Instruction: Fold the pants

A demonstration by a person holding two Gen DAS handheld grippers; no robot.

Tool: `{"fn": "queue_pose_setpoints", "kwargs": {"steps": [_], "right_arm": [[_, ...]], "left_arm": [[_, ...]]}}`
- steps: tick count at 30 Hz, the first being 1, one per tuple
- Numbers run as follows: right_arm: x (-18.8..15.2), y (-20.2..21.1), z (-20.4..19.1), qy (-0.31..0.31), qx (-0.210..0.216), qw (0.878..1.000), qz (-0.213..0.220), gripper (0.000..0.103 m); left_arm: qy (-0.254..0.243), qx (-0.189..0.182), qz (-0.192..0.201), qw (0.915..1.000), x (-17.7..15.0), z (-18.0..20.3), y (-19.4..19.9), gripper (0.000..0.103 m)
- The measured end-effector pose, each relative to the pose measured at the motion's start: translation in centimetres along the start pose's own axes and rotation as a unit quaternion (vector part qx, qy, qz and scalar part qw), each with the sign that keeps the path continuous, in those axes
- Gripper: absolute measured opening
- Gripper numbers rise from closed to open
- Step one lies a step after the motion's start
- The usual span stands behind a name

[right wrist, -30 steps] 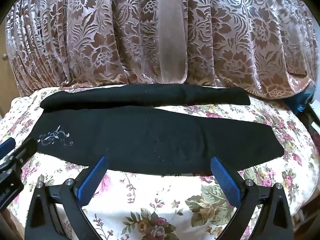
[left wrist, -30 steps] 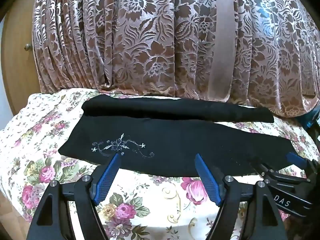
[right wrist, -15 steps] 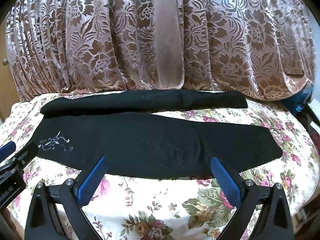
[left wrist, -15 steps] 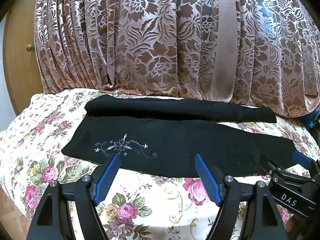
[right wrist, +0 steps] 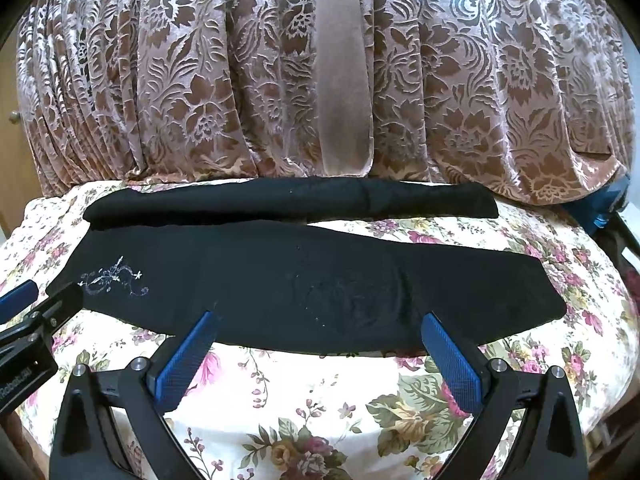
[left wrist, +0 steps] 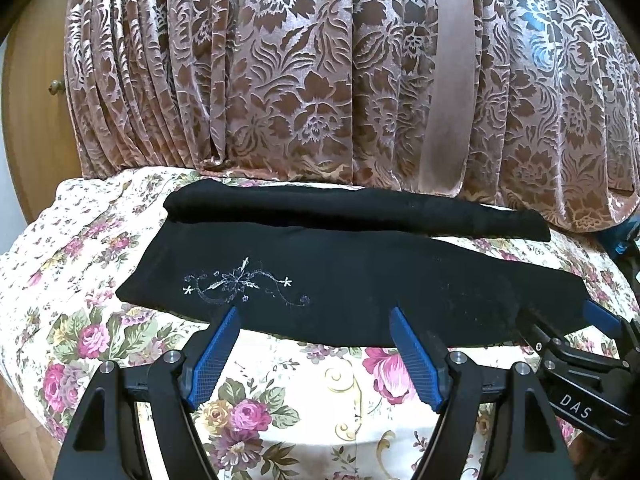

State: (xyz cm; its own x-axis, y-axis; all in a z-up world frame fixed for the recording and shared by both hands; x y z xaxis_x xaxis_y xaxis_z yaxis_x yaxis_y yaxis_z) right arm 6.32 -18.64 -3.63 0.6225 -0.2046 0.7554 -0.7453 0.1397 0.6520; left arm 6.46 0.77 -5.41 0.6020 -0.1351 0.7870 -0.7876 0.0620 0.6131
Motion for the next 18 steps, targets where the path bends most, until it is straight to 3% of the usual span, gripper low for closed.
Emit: {"fn": "queue_pose_setpoints", "kwargs": {"steps": [18], "right_arm": [[-1.5, -1.0, 1.1, -0.025, 0.005, 0.999, -0.036, 0.103]], "left_arm": [[-0.019, 0.044, 0.007, 0.9988, 0.5, -1.1, 1.2, 0.078]]}}
Point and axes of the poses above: each gripper's, at about its wrist camera, not at the fingertips, and y roughly against the way its jaws point, z to its right, x to its top, the point moved 8 cm from there along -y, roughly the way its jaws point, and after that the axes turned 10 degrees about -y, right-handed, at the moved point
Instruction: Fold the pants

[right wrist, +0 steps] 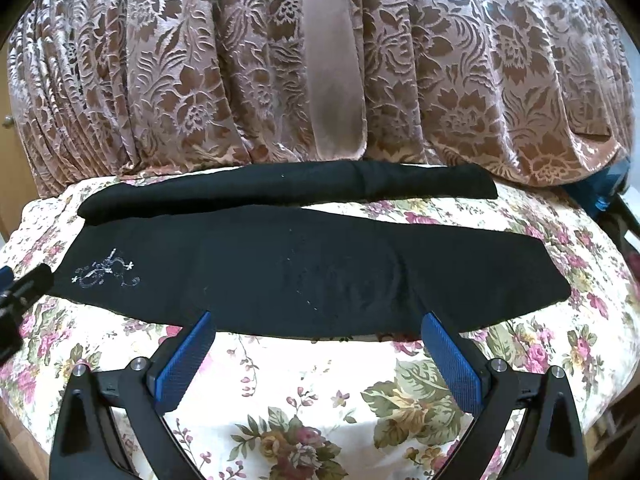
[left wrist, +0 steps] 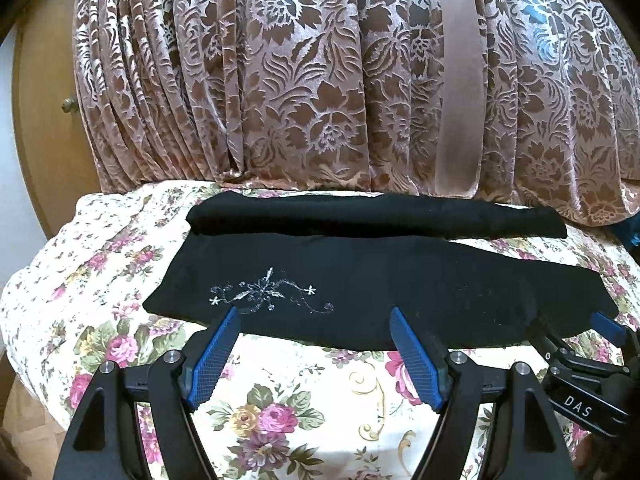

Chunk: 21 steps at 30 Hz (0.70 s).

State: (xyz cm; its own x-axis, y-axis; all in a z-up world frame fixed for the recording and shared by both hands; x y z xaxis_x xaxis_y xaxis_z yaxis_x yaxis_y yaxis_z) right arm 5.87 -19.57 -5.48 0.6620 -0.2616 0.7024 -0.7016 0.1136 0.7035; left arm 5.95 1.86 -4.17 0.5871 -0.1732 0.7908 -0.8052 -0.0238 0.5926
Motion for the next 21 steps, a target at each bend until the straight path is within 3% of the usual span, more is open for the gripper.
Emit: {"fn": "queue_pose_setpoints", "kwargs": {"steps": [21], "right_arm": [[-1.0, -1.0, -0.4, 0.006, -0.005, 1.0, -0.024, 0.103]], "left_arm": [[0.009, 0.027, -0.021, 0.9994, -1.2, -2.3, -0.9, 0.078]]}}
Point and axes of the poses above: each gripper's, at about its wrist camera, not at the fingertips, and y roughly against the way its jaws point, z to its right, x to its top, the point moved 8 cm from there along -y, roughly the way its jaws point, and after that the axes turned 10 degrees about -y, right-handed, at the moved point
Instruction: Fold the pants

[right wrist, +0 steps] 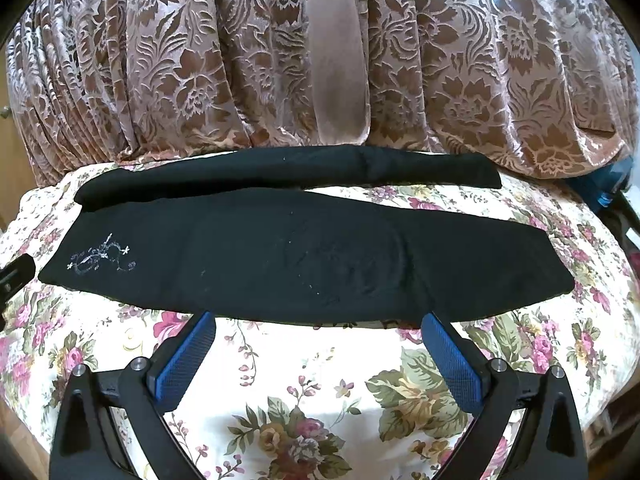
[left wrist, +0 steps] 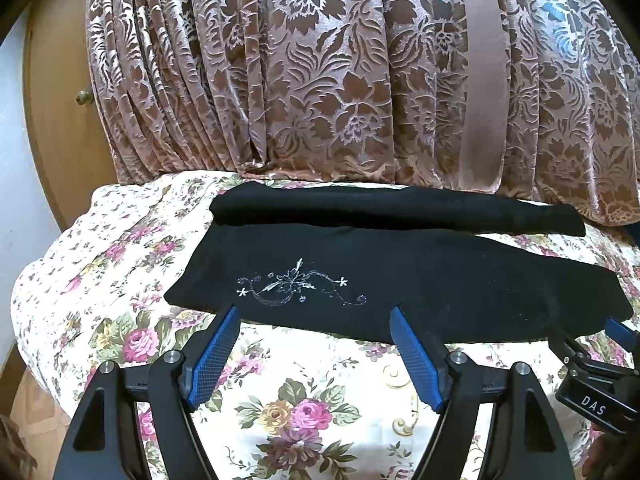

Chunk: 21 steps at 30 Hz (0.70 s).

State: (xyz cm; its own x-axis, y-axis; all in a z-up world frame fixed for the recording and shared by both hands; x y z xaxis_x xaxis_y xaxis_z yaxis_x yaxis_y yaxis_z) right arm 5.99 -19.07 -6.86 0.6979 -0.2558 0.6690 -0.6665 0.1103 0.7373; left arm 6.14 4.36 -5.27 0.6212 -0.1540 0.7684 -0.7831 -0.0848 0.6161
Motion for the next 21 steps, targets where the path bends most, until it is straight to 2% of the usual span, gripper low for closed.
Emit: {"fn": "queue_pose_setpoints", "kwargs": {"steps": [11, 14, 17, 19, 21], "right_arm": [[-0.7, -1.3, 0.6, -0.01, 0.006, 1.0, -0.022, 0.103], [-0.8, -1.7, 0.9, -0.026, 0.037, 0.998, -0.035, 0.103], [-0.7, -2.0, 1.8, -0.045, 0.046, 0.997, -0.037, 0.103], [-0.8, -2.5, 2.4, -0.069, 0.084, 0.992, -0.059, 0.103], [-0.9, -2.8, 2.9, -0.094, 0.115, 0.986, -0.076, 0.103]], "left_arm": [[-0.001, 0.003, -0.023, 0.9997, -1.1, -0.4, -1.5, 0.078], [0.004, -0.003, -0.041, 0.9992, -1.7, -0.7, -2.6, 0.078], [0.001, 0.004, -0.056, 0.9984, -2.5, -1.3, -3.8, 0.079], [0.013, -0.025, -0.068, 0.9973, -3.1, -1.6, -4.7, 0.079], [0.047, -0.074, -0.084, 0.9926, -3.6, -2.2, -5.9, 0.079]]}}
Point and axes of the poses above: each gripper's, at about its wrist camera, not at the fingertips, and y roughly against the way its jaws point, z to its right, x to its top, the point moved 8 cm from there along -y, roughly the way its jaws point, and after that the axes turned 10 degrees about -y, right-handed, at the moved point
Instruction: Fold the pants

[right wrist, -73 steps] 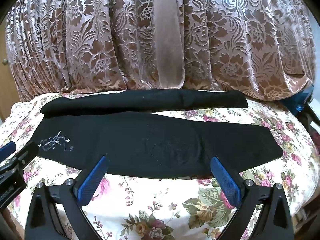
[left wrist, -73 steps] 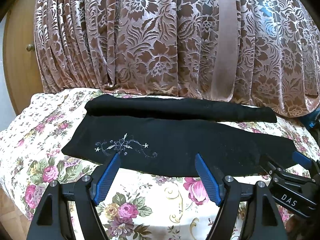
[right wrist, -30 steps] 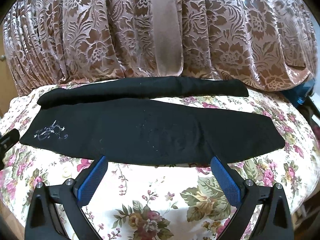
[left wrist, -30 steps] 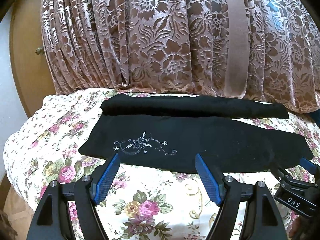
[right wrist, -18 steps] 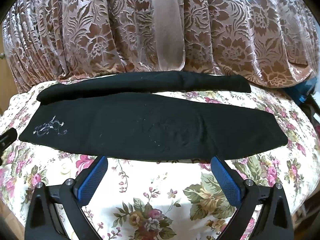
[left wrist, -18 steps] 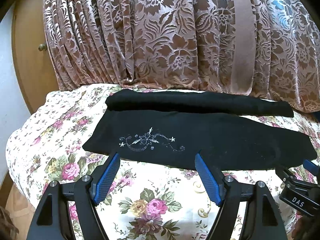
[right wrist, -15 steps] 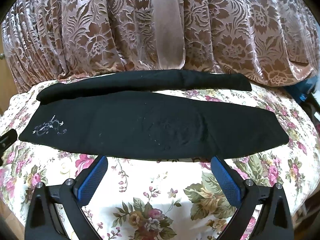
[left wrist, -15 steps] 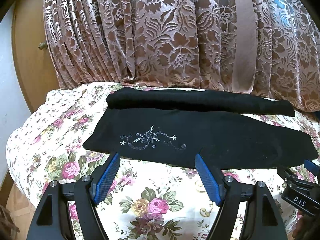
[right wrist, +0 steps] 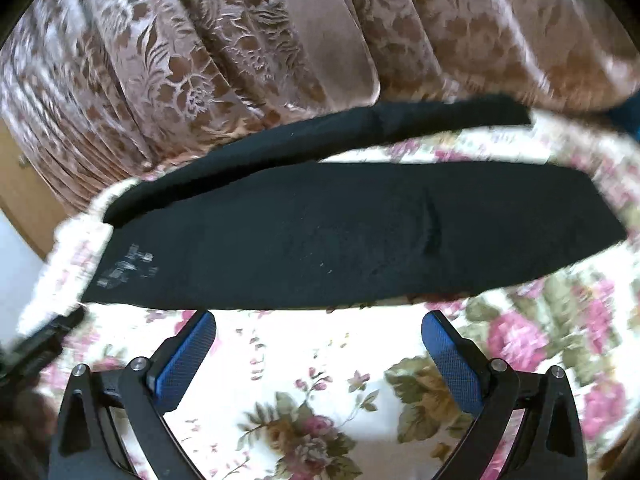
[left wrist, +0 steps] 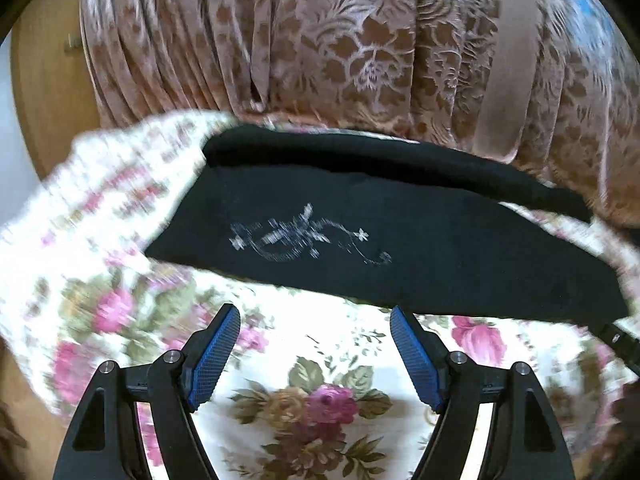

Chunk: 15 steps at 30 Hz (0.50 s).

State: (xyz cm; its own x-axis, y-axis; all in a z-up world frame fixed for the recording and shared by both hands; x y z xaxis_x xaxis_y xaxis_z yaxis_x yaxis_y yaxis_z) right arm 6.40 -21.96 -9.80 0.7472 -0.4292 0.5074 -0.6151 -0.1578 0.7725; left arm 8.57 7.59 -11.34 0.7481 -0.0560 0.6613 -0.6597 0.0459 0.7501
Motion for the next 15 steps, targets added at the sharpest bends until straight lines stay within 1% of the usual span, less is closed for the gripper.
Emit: {"fn": "queue_pose_setpoints", "kwargs": {"steps": [1, 2, 3, 5, 7, 11, 12, 13, 14, 15], "right_arm": [[0.0, -0.1, 0.4, -0.009, 0.008, 1.0, -0.006, 0.103], [-0.1, -0.2, 1.0, -0.017, 0.016, 1.0, -0.013, 0.103], [-0.2, -0.3, 1.8, -0.031, 0.022, 0.999, -0.022, 0.103], [-0.6, -0.5, 3.0, -0.049, 0.025, 0.998, -0.039, 0.103], [-0.7, -0.6, 4.2, -0.064, 0.023, 0.997, -0.045, 0.103], [-0.2, -0.3, 7.6, -0.123, 0.028, 0.991, -0.054, 0.103], [0.0, -0.2, 8.4, -0.137, 0.029, 0.989, -0.055, 0.103], [0.2, -0.2, 9.0, -0.147, 0.032, 0.987, -0.056, 0.103], [0.5, 0.0, 9.7, -0.161, 0.037, 0.985, -0.054, 0.103], [0.9, 0.2, 10.6, -0.178, 0.039, 0.982, -0.05, 0.103]], "left_arm": [[0.015, -0.022, -0.01, 0.9996, -0.2, -0.5, -0.6, 0.081], [0.029, -0.033, -0.017, 0.9989, -0.3, -1.0, -1.0, 0.082], [0.046, -0.041, -0.022, 0.9979, -0.5, -1.9, -1.5, 0.086], [0.063, -0.044, -0.026, 0.9967, -0.7, -3.3, -2.1, 0.087], [0.083, -0.046, -0.026, 0.9951, -0.7, -5.0, -2.5, 0.087], [0.133, -0.06, -0.035, 0.9887, -0.6, -8.3, -3.7, 0.088], [0.146, -0.064, -0.034, 0.9866, -0.5, -9.1, -4.0, 0.092], [0.158, -0.062, -0.037, 0.9848, -0.4, -9.9, -4.5, 0.1], [0.166, -0.063, -0.04, 0.9833, -0.3, -10.5, -4.9, 0.103], [0.175, -0.068, -0.041, 0.9813, -0.1, -11.3, -5.4, 0.103]]}}
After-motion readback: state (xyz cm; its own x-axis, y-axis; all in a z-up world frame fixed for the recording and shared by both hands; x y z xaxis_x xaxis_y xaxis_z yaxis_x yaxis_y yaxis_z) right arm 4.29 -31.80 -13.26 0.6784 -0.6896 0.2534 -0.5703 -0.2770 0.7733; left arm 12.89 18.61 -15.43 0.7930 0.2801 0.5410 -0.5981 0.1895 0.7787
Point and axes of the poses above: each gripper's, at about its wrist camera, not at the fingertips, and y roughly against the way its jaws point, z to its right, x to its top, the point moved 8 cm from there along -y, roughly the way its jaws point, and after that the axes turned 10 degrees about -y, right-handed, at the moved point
